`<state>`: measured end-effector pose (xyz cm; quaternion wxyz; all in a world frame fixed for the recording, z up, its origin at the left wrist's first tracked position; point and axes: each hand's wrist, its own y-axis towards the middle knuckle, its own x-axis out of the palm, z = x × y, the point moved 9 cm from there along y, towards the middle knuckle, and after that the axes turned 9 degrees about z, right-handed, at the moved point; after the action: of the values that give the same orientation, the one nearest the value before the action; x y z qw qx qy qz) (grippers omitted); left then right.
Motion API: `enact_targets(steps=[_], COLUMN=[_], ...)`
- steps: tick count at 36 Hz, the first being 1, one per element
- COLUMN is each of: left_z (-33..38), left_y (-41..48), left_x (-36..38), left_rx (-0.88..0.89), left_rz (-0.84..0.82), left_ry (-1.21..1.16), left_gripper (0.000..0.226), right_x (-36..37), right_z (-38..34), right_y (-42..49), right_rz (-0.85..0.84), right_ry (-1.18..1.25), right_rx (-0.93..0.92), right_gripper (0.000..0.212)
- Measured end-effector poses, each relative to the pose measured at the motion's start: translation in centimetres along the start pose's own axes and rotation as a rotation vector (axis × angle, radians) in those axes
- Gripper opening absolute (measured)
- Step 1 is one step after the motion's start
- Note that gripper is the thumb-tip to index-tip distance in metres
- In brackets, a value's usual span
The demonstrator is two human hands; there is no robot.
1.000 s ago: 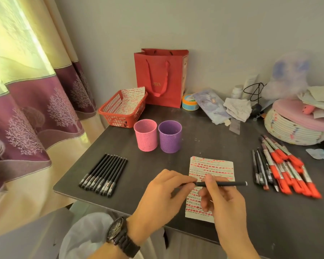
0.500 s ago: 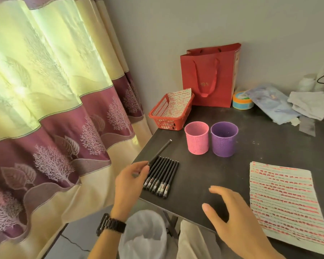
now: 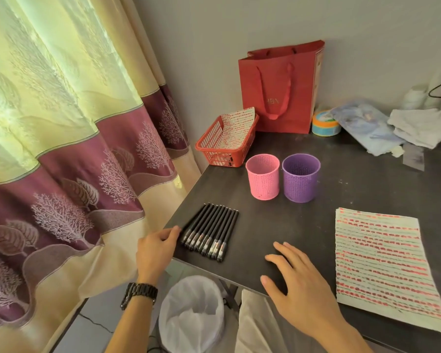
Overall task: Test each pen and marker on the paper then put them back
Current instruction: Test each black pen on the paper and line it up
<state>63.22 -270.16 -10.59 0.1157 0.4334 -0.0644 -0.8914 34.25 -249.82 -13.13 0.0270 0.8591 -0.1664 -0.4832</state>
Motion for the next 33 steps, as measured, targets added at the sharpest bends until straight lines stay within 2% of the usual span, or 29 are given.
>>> enact_targets(steps=[4,8,26,33], left_z=[-0.1,0.5,1.9,5.8], left_y=[0.2,0.2,-0.8,-3.0], left_x=[0.7,0.8,0.4,-0.6], left_rx=[0.008,-0.008,0.020,0.187], left_rz=[-0.062,-0.100,-0.110,-0.003], left_ry=[0.022,0.031,0.062,0.163], left_gripper=[0.018,0.018,0.012,0.025], right_x=[0.1,0.2,0.0,0.0], right_z=[-0.1,0.0,0.0,0.0], right_y=[0.0,0.0,0.0,0.0], right_rz=[0.021,0.031,0.064,0.059], right_ry=[0.000,-0.002,0.017,0.025], right_rx=[-0.002,-0.007,-0.025,0.000], right_gripper=[0.050,0.048,0.046,0.049])
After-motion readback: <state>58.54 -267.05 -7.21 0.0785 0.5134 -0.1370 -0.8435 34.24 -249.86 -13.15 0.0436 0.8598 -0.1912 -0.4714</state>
